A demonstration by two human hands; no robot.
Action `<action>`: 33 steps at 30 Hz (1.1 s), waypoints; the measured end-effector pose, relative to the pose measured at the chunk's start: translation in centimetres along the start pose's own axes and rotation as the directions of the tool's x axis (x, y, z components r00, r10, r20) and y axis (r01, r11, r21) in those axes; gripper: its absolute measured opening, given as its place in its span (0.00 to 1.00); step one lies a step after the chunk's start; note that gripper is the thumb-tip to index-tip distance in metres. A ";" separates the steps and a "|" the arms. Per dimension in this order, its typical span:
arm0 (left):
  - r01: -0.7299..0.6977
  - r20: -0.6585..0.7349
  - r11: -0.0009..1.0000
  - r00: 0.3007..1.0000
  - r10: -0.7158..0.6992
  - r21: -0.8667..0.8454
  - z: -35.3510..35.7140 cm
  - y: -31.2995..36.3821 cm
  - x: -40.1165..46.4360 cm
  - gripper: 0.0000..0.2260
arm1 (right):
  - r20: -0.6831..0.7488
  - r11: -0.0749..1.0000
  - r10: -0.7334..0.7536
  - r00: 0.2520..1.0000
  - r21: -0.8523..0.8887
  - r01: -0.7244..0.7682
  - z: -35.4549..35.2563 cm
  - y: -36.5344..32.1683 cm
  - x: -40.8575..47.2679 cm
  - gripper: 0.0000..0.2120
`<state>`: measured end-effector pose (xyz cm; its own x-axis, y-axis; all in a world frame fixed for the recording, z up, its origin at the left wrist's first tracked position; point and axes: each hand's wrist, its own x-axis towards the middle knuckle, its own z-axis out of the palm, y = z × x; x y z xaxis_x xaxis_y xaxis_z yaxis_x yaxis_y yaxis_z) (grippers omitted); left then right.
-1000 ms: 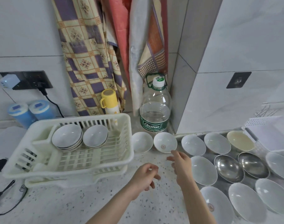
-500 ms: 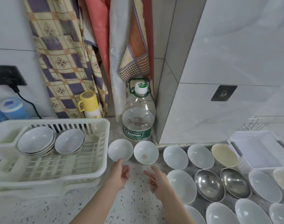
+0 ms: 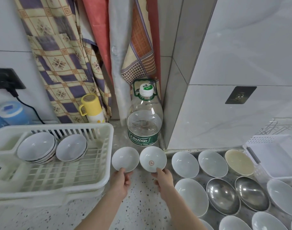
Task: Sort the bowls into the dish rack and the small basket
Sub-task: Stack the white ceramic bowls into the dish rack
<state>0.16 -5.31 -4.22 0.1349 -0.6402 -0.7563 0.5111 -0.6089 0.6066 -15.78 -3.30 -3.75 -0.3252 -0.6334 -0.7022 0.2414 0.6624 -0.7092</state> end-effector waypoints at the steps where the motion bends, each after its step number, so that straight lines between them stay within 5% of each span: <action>1: -0.003 0.005 1.000 1.000 0.003 0.012 -0.4 0.0 -0.3 0.09 | -0.007 1.000 -0.009 1.000 -0.007 0.009 0.1 -0.1 0.1 0.10; 11: -0.090 0.068 0.970 0.995 0.076 0.227 -3.5 -0.7 -4.0 0.07 | -0.012 0.990 0.042 0.999 0.132 -0.040 -1.0 0.2 -3.3 0.07; 21: -0.261 0.208 0.816 0.962 0.176 0.515 -7.0 1.0 -9.8 0.08 | -0.091 0.961 -0.205 0.975 0.171 0.218 -2.3 -1.0 -8.7 0.08; 27: -0.351 0.324 0.828 0.920 0.219 0.437 -10.0 5.6 -13.1 0.10 | -0.085 0.917 -0.332 0.939 0.205 0.343 0.0 -3.7 -12.8 0.07; 33: -0.434 0.263 0.824 0.897 0.356 0.364 -15.3 11.6 -12.8 0.09 | -0.044 0.890 -0.407 0.912 0.204 0.407 4.9 -4.8 -15.8 0.07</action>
<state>17.38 2.93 8.73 0.0799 -0.9142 -0.3973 0.0533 -0.3941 0.9175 -7.36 1.55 10.46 -0.4352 -0.8298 -0.3493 0.2692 0.2503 -0.9300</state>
